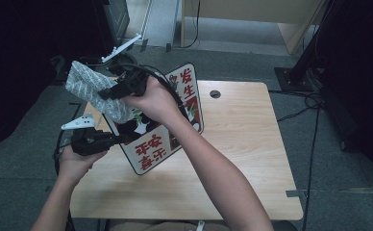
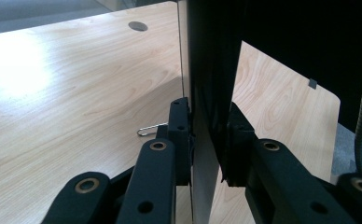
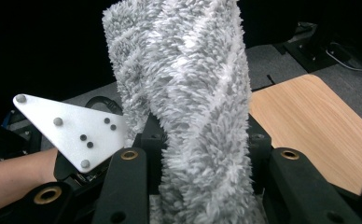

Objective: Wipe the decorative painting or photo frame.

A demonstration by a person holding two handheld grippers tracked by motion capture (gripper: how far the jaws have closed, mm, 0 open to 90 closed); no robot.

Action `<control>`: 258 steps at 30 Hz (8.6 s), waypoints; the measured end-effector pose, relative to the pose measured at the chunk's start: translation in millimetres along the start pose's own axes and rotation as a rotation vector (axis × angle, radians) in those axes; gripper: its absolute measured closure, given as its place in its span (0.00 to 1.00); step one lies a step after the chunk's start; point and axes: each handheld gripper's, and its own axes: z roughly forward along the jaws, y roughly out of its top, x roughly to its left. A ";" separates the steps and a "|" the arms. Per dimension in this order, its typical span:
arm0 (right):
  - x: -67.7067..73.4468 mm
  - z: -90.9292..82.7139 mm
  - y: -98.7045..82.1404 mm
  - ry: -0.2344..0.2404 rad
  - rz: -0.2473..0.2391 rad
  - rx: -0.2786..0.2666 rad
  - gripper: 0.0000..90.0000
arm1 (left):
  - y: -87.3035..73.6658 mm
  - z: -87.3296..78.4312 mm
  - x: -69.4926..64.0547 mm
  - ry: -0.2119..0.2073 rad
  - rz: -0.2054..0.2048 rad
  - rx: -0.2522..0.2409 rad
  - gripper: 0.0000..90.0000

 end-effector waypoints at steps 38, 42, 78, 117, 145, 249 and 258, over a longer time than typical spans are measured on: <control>-19.0 -12.9 -11.1 0.013 0.037 -0.041 0.70 | -0.9 -1.3 -0.7 -0.001 0.010 -0.001 0.87; -21.0 -14.8 -11.9 0.009 0.039 -0.040 0.70 | -1.0 -1.4 -0.7 -0.002 0.009 -0.001 0.87; -38.9 -31.1 -20.2 -0.022 0.081 -0.052 0.70 | -1.6 -2.4 -0.6 -0.004 0.010 0.000 0.87; -54.7 -48.7 -21.2 -0.109 0.097 -0.038 0.70 | -2.3 -2.6 0.1 -0.007 0.010 -0.002 0.87; -67.4 -66.4 -24.6 -0.141 0.120 -0.048 0.70 | -2.4 -2.7 0.1 -0.008 0.014 -0.001 0.87; -177.1 -164.3 -96.4 -0.456 0.389 -0.021 0.71 | -3.9 -2.7 3.7 -0.022 -0.003 -0.014 0.87; -175.1 -152.8 -97.4 -0.427 0.343 -0.001 0.71 | -4.0 -2.6 3.7 -0.021 0.003 -0.015 0.87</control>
